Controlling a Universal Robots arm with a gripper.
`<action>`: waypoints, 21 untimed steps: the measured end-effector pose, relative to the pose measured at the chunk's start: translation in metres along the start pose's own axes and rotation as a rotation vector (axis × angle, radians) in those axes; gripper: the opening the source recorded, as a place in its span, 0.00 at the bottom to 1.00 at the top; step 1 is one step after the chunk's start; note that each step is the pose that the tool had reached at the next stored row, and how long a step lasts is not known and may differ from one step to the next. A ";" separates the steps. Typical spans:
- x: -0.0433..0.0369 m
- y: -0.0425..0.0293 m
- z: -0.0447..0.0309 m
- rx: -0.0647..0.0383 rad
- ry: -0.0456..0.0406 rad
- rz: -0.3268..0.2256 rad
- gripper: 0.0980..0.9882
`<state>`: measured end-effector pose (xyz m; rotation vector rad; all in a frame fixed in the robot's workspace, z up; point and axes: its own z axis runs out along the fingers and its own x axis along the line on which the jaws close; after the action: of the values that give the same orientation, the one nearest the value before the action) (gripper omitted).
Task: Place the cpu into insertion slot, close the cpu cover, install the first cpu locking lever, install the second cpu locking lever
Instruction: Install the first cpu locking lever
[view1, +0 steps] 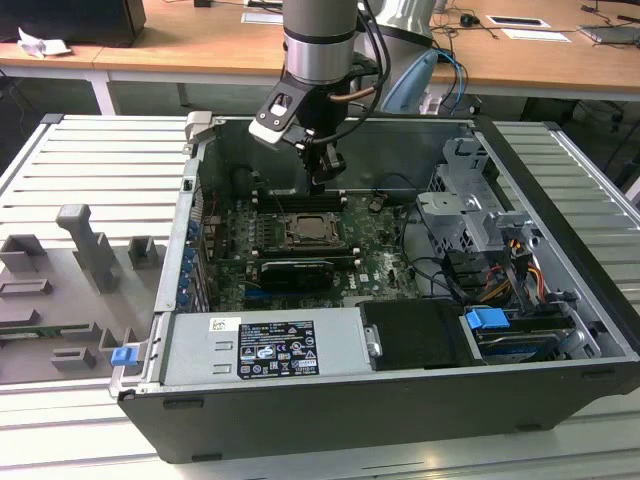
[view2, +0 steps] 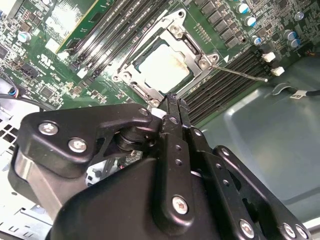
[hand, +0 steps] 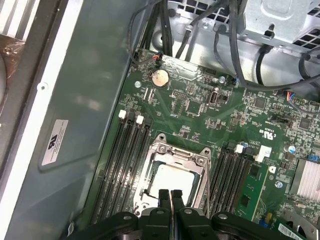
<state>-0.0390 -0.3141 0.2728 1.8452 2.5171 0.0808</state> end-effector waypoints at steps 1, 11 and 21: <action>0.0000 0.0000 0.0000 0.000 0.0004 -0.008 0.06; 0.0000 -0.0001 0.0000 0.001 0.0031 -0.058 0.06; 0.0000 -0.0001 0.0000 0.002 0.0057 -0.108 0.06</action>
<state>-0.0391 -0.3141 0.2728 1.7081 2.6154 0.0824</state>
